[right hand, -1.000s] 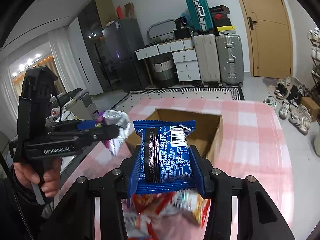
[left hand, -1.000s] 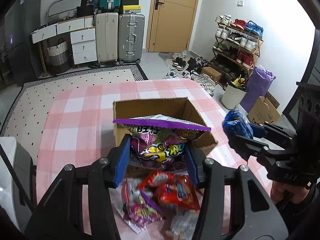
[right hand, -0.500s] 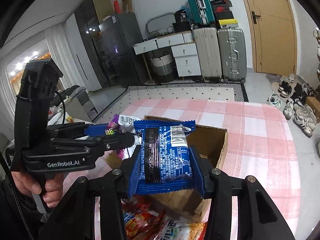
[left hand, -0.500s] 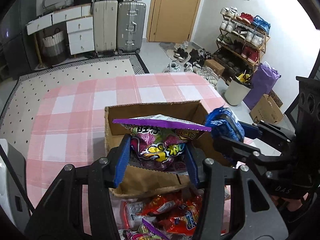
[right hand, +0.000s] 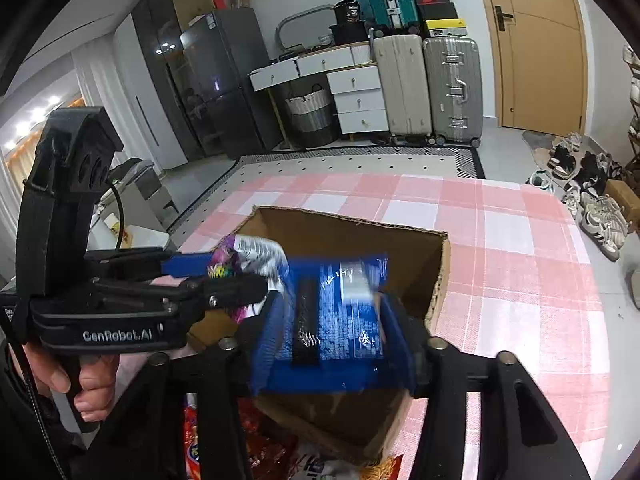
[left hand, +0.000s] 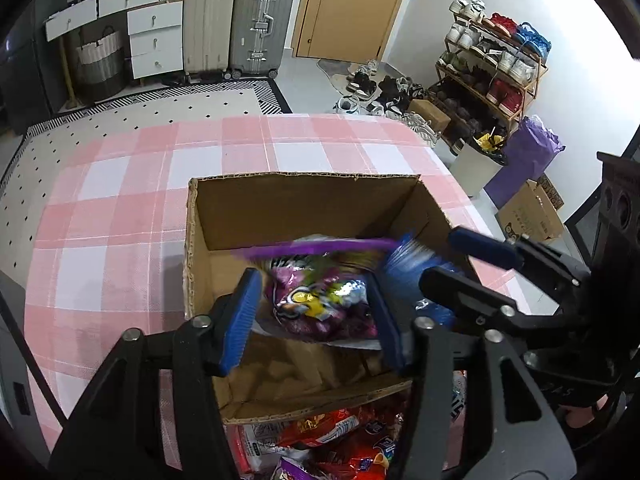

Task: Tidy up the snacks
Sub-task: 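Carry both packs into the cardboard box and open both grippers, then withdraw both tools from the box back toward the snack pile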

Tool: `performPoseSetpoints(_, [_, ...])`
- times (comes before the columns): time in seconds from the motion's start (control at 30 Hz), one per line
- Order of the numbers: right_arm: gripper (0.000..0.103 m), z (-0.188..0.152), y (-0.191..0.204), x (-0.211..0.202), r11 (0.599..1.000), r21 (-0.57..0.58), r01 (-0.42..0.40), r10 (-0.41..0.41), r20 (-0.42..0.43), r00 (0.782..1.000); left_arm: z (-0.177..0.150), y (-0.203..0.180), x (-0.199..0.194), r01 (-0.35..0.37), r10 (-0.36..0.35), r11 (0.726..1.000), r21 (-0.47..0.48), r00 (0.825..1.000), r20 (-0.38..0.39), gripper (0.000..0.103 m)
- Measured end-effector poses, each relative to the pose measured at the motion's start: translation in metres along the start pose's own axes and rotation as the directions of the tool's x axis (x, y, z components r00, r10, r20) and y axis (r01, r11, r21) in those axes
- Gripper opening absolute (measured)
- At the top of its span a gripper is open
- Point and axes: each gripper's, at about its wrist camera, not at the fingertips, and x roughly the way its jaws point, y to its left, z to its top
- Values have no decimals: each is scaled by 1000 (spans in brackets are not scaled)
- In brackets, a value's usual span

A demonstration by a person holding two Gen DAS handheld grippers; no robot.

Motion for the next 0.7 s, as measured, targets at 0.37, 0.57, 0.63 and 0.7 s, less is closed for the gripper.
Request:
performPoseSetpoints(0.37, [81, -7, 0, -43, 1000, 22, 22, -24, 89, 996, -19, 4, -24, -94, 94, 996, -5, 994, 51, 83])
performPoseSetpoints(0.57, [83, -16, 9, -71, 999, 25, 35, -38, 120, 992, -35, -6, -55, -107, 106, 994, 7, 991, 82, 83])
performPoseSetpoints(0.63, [84, -19, 12, -81, 999, 24, 39, -42, 134, 990, -40, -10, -66, -109, 108, 994, 11, 990, 92, 84])
performPoseSetpoints(0.7, [86, -22, 16, -91, 999, 19, 46, -48, 149, 988, -44, -14, -75, -109, 107, 994, 13, 989, 103, 86])
